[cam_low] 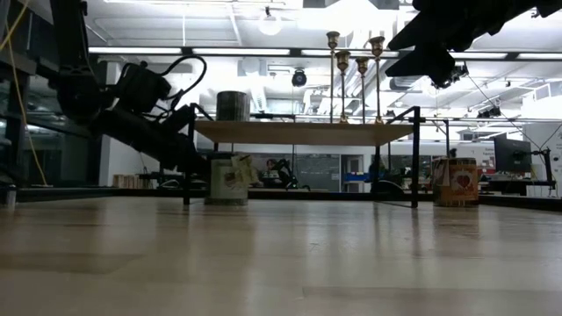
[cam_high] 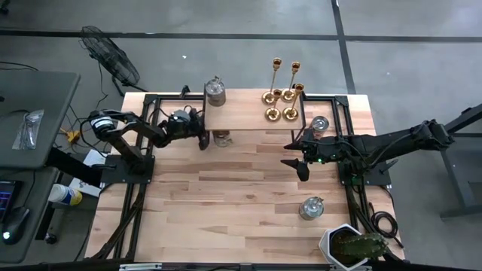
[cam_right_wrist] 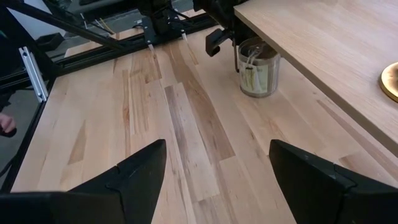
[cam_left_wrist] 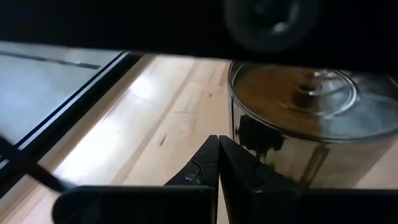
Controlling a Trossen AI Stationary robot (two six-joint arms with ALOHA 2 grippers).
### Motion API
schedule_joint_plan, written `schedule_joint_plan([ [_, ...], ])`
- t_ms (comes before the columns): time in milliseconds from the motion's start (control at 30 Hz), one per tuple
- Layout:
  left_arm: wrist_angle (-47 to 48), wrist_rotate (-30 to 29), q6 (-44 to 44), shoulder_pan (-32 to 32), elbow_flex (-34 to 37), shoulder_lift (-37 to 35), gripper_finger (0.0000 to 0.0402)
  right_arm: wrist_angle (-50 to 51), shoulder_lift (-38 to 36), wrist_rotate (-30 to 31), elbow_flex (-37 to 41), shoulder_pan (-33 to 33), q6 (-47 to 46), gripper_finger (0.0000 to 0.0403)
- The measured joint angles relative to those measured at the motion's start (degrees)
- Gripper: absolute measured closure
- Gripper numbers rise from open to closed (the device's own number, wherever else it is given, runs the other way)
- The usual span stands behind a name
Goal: Pick & Place candle stick holders
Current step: Put the silver scented candle on the shelf
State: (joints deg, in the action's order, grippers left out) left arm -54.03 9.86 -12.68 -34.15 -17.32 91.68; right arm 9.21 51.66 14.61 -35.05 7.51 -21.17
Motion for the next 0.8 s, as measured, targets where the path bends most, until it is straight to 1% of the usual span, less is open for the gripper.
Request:
schedule_joint_plan([
  [133,0.1,2.3,-1.2,0.0,0.0,0.0,0.0402,0.0,0.0,0.0,0.0,0.0,0.0,0.0125],
  [200,0.1,1.3,-1.2,0.0,0.0,0.0,0.0402,0.0,0.0,0.0,0.0,0.0,0.0,0.0125],
  [267,-0.1,-2.3,-0.8,0.1,0.1,0.0,0.0402,0.0,0.0,0.0,0.0,0.0,0.0,0.0125],
  [433,0.7,-13.7,1.7,0.1,0.1,-1.0,0.0402,0.0,0.0,0.0,0.0,0.0,0.0,0.0125],
  [533,0.9,-17.4,4.4,0.1,1.7,-3.1,0.0401,0.0,0.0,0.0,0.0,0.0,0.0,0.0125],
  [633,0.4,-21.1,6.6,1.2,4.8,-6.9,0.0402,0.0,0.0,0.0,0.0,0.0,0.0,0.0125],
  [700,0.6,-23.8,7.8,2.6,7.8,-10.7,0.0402,0.0,0.0,0.0,0.0,0.0,0.0,0.0125],
  [800,0.4,-26.2,8.7,5.3,11.5,-17.0,0.0402,0.0,0.0,0.0,0.0,0.0,0.0,0.0125],
])
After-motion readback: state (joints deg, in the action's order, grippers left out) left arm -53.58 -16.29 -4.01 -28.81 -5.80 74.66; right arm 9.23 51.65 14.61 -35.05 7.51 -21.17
